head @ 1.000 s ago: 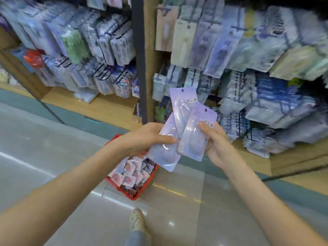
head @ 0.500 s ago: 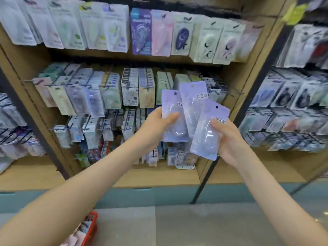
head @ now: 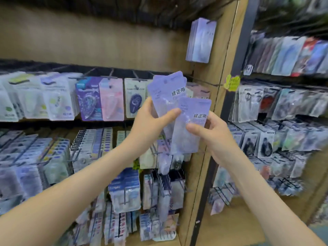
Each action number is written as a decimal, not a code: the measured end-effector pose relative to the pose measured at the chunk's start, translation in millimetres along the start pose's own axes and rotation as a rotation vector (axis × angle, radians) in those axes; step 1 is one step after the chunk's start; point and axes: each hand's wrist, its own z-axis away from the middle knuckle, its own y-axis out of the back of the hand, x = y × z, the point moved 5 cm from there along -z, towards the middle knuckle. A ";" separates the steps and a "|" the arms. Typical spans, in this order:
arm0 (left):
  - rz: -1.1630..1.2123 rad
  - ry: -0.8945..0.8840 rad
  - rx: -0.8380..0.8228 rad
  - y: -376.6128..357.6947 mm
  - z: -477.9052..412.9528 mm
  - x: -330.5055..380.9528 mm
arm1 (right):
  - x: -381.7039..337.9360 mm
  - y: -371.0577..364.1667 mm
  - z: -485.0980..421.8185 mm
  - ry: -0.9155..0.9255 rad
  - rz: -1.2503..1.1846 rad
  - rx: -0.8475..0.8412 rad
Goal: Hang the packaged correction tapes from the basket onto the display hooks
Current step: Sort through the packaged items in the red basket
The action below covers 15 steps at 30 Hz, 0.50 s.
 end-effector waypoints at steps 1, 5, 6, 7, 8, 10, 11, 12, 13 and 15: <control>-0.002 -0.053 -0.009 -2.0 -16.3 10.3 | -11.2 6.7 -15.8 0.046 0.006 0.014; 0.033 -0.215 0.019 -2.0 -75.5 47.3 | -55.3 29.3 -72.6 0.206 -0.056 0.034; 0.003 -0.252 0.032 -0.3 -87.3 55.0 | -63.8 34.9 -86.7 0.237 -0.062 0.040; -0.039 -0.279 0.046 2.8 -98.4 60.6 | -71.2 39.9 -100.4 0.264 -0.060 0.050; -0.081 -0.299 0.059 5.6 -108.6 66.2 | -76.2 45.8 -115.1 0.284 -0.059 0.070; -0.148 -0.329 0.074 10.7 -128.5 73.6 | -85.4 56.6 -144.5 0.334 -0.054 0.127; -0.174 -0.337 0.077 11.8 -137.0 75.5 | -89.2 61.3 -158.2 0.375 -0.020 0.164; -0.200 -0.344 0.075 11.4 -143.9 76.9 | -92.0 64.8 -170.4 0.420 0.034 0.197; -0.237 -0.352 0.065 10.0 -149.6 77.1 | -91.4 68.2 -182.3 0.453 0.085 0.226; -0.319 -0.356 0.024 4.8 -158.9 73.7 | -84.3 75.8 -202.4 0.489 0.123 0.281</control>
